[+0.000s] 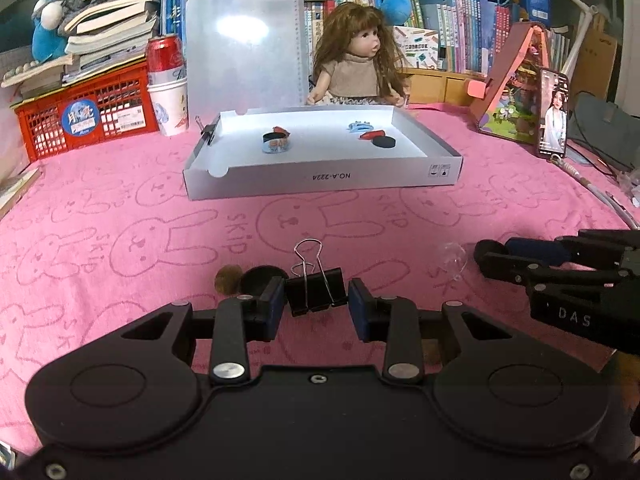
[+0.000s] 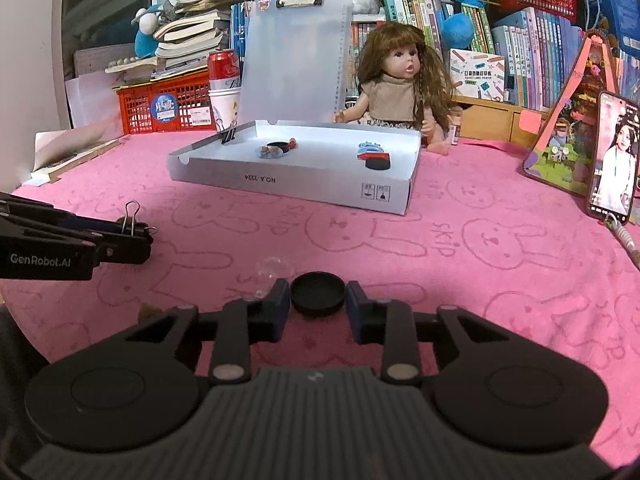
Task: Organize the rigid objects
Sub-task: 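Carry the binder clip in the left tool and black lid in the right tool into the tray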
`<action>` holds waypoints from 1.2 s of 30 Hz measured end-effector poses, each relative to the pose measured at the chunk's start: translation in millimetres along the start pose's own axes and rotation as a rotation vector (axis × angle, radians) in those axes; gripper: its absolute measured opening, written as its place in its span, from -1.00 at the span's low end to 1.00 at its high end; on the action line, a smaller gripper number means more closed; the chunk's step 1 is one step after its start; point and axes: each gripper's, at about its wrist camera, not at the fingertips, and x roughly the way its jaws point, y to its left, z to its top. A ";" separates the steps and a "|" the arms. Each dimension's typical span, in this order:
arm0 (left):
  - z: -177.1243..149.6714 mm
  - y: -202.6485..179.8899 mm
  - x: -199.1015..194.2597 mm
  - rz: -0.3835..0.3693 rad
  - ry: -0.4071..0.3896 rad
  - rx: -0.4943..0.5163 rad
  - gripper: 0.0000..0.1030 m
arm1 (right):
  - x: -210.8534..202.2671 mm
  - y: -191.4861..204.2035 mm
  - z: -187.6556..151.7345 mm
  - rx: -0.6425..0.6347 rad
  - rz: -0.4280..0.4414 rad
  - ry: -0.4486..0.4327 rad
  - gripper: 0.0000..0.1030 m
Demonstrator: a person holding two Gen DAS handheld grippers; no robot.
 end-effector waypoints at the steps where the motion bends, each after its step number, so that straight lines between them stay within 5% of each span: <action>1: 1.2 -0.3 -0.2 -0.001 -0.004 0.009 -0.36 | -0.3 0.0 1.6 -0.002 -0.002 -0.003 -0.31; 24: 88.2 36.9 43.9 -0.045 -0.075 -0.069 -0.36 | 49.7 -27.2 77.8 0.113 -0.107 -0.025 -0.31; 36: 120.4 54.6 110.4 -0.077 -0.011 -0.109 -0.36 | 98.5 -40.1 106.1 0.181 -0.127 0.020 -0.31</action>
